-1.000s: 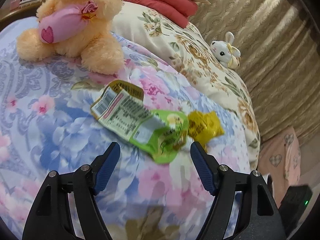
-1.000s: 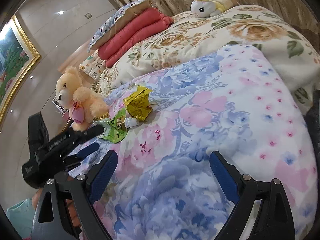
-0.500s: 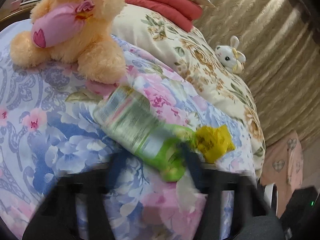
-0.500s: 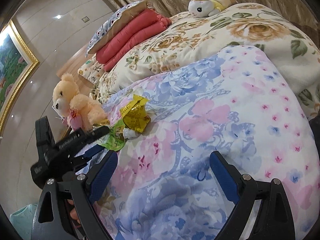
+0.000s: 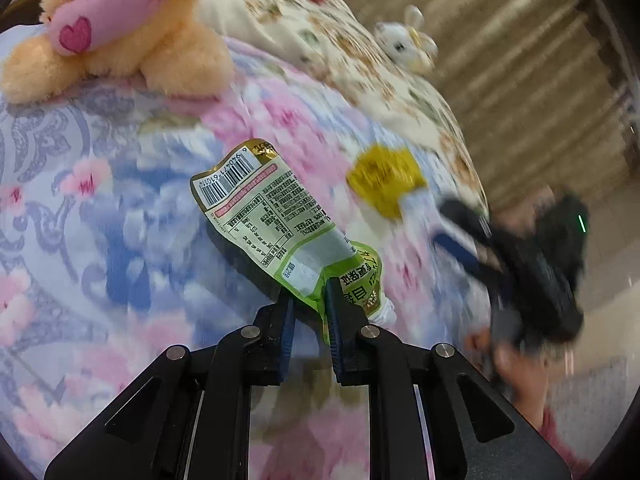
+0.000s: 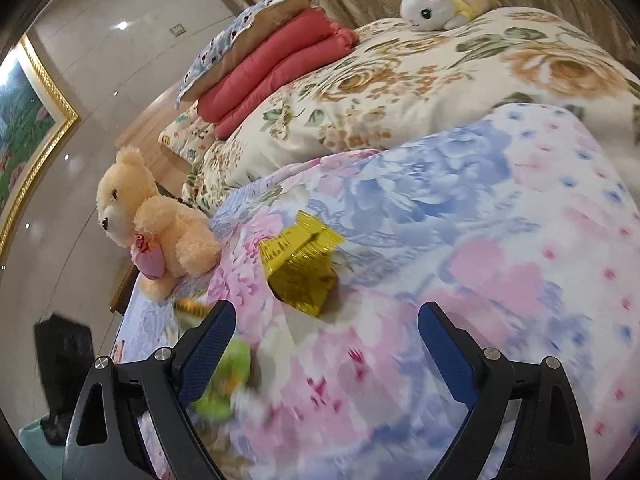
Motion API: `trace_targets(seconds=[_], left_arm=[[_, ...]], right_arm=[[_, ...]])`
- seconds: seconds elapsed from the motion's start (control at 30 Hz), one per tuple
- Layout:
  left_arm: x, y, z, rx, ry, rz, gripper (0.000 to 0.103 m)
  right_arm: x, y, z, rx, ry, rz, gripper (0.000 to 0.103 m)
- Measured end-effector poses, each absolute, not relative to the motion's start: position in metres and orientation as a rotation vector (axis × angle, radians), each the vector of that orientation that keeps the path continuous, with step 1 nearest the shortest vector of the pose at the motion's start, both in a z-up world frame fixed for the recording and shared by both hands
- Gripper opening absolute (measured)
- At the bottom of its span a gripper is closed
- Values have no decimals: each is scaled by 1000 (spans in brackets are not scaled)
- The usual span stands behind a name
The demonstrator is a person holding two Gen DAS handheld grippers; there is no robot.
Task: Collect trash
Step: 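Grasp the green-and-white pouch with the left tool while the right tool grasps the yellow wrapper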
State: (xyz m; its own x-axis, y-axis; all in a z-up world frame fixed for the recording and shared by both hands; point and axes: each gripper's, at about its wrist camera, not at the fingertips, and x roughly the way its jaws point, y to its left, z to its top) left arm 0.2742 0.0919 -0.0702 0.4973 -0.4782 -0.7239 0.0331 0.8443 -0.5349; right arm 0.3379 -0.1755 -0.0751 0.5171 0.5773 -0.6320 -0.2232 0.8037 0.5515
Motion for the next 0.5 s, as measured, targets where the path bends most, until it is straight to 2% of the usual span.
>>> trace_targets(seconds=[0.13, 0.2, 0.27, 0.3, 0.33, 0.37, 0.4, 0.43, 0.47, 0.5], left_arm=[[260, 95, -73, -466, 1071, -386, 15], [254, 94, -71, -456, 1073, -379, 16], [249, 92, -69, -443, 1068, -341, 23], [246, 89, -68, -436, 1066, -328, 25], [243, 84, -67, -423, 1055, -315, 31], [238, 79, -64, -410, 1040, -301, 41], [237, 77, -64, -405, 1032, -294, 47], [232, 70, -61, -397, 1015, -279, 60], [231, 65, -59, -393, 1002, -261, 68], [230, 64, -59, -392, 992, -247, 70]], right_arm=[[351, -158, -77, 398, 918, 504, 93], [355, -152, -79, 374, 920, 501, 86], [359, -147, -83, 346, 928, 483, 60], [360, -146, -85, 340, 930, 481, 57], [360, -147, -84, 350, 924, 493, 46], [358, -148, -82, 354, 916, 502, 42], [353, -149, -78, 345, 905, 502, 42], [349, -150, -75, 336, 895, 496, 42], [344, -152, -72, 336, 885, 501, 42], [336, -157, -69, 345, 875, 510, 42]])
